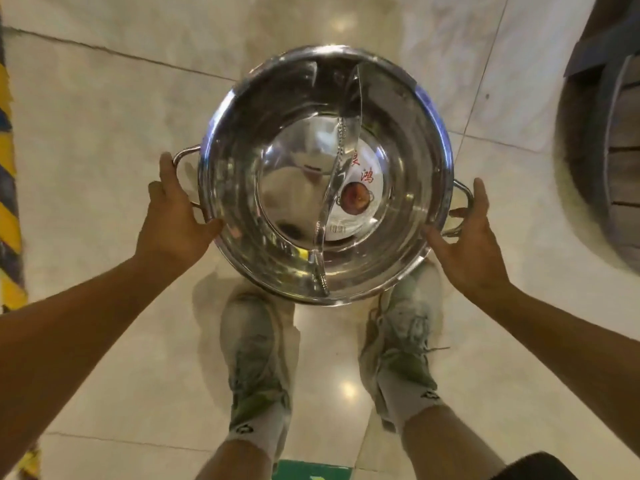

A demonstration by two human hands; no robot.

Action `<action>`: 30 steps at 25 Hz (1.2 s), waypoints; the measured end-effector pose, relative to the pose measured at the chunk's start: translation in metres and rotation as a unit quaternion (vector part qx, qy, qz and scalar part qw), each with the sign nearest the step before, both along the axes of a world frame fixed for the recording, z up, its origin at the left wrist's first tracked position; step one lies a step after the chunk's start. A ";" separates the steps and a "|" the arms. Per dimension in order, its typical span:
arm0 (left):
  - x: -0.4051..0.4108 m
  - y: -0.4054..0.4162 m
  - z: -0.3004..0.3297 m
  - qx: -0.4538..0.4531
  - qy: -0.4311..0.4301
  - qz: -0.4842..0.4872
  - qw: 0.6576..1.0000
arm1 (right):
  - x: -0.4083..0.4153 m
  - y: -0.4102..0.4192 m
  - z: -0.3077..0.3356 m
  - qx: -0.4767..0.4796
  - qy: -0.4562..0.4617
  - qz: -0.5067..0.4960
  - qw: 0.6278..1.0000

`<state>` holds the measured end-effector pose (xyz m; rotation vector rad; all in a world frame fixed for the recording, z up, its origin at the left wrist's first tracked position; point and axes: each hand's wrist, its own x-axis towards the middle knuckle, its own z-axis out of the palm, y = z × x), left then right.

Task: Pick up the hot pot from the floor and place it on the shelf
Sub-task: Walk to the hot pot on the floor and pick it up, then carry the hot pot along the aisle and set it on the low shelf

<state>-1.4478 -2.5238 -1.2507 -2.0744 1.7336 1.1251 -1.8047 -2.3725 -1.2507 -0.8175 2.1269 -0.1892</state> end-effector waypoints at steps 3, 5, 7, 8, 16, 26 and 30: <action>-0.003 0.002 -0.008 -0.041 0.034 0.029 0.998 | -0.004 -0.004 -0.007 -0.004 0.002 -0.002 1.000; 0.000 0.006 -0.001 -0.054 0.065 0.038 0.996 | -0.008 -0.008 0.002 -0.005 0.004 0.001 1.000; 0.006 0.006 0.023 -0.058 0.090 0.037 0.994 | -0.011 -0.014 0.023 -0.015 0.006 0.005 1.000; 0.010 0.005 0.038 -0.062 0.098 0.035 0.993 | -0.010 -0.018 0.037 -0.019 0.008 0.007 1.000; 0.034 -0.039 0.305 -0.126 0.172 0.136 0.968 | 0.004 -0.085 0.298 -0.102 0.034 -0.003 0.994; 0.057 -0.058 0.715 -0.227 0.242 0.136 0.934 | 0.009 -0.112 0.708 -0.222 0.050 0.018 0.974; 0.068 -0.037 0.795 -0.271 0.271 0.125 0.915 | 0.007 -0.106 0.792 -0.304 0.052 0.044 0.950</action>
